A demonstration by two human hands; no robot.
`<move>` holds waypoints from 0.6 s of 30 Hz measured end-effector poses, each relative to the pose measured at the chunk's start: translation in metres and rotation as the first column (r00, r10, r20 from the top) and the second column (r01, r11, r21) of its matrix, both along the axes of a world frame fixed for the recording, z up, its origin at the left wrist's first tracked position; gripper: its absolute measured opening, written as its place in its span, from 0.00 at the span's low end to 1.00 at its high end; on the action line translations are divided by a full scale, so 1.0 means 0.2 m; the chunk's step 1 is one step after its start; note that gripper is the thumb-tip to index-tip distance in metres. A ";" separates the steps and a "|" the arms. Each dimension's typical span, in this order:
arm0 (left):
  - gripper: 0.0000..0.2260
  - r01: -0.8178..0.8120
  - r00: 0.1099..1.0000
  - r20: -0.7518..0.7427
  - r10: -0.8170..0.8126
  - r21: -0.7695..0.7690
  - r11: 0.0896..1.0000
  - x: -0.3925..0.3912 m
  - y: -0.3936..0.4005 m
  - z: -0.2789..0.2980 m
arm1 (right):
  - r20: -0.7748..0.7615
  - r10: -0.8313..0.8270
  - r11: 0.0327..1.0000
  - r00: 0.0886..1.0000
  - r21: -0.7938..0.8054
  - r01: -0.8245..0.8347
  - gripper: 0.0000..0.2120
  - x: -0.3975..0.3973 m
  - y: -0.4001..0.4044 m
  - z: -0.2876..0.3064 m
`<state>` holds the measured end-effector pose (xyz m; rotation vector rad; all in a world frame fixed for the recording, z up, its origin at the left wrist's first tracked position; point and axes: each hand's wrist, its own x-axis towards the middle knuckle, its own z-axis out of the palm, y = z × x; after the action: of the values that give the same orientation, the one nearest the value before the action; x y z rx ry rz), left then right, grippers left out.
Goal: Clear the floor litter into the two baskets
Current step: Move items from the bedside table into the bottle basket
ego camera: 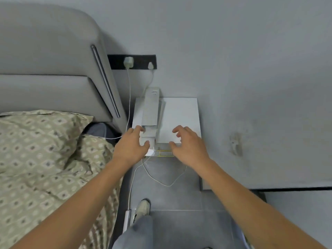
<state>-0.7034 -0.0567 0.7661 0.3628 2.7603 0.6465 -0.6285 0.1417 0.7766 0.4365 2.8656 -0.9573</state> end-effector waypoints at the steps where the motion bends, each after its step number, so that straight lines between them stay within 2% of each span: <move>1: 0.21 -0.007 1.000 0.020 0.007 0.006 1.000 -0.09 -0.02 -0.09 | 0.031 -0.006 1.000 1.000 -0.009 0.006 0.19 -0.10 -0.03 -0.08; 6: 0.29 -0.020 0.992 0.122 0.023 -0.020 1.000 -0.52 -0.03 -0.59 | 0.121 -0.057 0.998 0.991 -0.020 0.060 0.29 -0.66 -0.18 -0.61; 10: 0.27 0.035 0.988 0.152 -0.028 -0.039 0.999 -0.74 -0.05 -0.95 | 0.165 -0.161 0.987 0.973 -0.002 0.163 0.38 -1.06 -0.31 -0.98; 14: 0.25 0.071 0.982 0.180 -0.065 -0.027 0.997 -0.83 -0.12 -1.20 | 0.172 -0.230 0.970 0.958 0.125 0.211 0.46 -1.31 -0.40 -1.23; 18: 0.24 0.140 0.968 0.198 -0.151 0.069 0.988 -0.85 -0.19 -1.33 | 0.197 -0.258 0.957 0.946 0.186 0.222 0.49 -1.39 -0.45 -1.36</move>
<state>-0.8739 -0.0952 0.4996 0.4789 2.5000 0.6819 -0.9072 0.0525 0.5045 0.8676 2.7386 -0.6572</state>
